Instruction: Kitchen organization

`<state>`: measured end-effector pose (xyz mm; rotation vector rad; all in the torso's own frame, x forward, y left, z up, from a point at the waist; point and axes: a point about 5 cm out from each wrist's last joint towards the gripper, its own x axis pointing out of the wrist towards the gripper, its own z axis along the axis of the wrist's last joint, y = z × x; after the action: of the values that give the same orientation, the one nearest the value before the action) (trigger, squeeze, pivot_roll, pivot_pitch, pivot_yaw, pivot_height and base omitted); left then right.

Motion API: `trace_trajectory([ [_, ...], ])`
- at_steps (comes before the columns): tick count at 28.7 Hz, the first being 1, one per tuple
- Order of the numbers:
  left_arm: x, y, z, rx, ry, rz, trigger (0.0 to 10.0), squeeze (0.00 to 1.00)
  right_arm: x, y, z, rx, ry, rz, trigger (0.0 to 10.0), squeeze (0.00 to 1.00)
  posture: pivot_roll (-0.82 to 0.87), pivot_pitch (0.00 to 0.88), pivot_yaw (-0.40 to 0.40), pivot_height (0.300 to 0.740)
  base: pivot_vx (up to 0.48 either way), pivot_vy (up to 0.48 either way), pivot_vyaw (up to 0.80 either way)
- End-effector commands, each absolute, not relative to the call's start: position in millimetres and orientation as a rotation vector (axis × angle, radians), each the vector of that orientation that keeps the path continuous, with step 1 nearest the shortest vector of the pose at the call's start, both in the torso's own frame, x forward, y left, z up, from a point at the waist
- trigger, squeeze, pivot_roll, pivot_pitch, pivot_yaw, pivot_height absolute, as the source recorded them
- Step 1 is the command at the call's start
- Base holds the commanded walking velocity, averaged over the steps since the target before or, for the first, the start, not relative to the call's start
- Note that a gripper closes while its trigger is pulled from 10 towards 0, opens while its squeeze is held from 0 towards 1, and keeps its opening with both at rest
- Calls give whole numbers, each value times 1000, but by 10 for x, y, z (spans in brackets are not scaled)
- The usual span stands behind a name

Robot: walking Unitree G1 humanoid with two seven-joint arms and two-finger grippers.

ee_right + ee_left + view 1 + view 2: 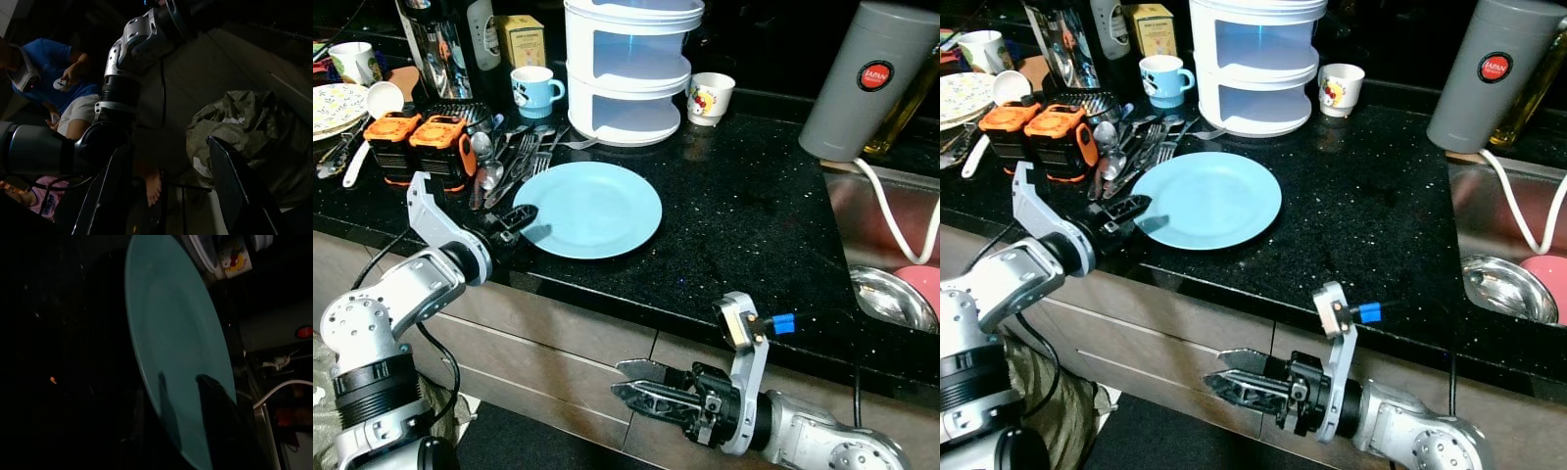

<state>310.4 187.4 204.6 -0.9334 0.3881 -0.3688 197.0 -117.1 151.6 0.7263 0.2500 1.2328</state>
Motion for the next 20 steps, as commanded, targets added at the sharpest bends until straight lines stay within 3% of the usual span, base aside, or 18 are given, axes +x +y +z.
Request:
trace_trajectory([
  [1, 3086, 1864, 1949, -931, 447, -355, 0, 0, 1964, -1178, 1551, 714, 227, 1226, 10000, 0, 29, 41, 11, 740, 0, 0, 0],
  [20, 3085, 1857, 2053, -929, 402, -367, 0, 0, 2105, -1311, 1552, 844, 117, 1005, 10000, 0, 37, 52, 21, 740, 0, 0, 0],
])
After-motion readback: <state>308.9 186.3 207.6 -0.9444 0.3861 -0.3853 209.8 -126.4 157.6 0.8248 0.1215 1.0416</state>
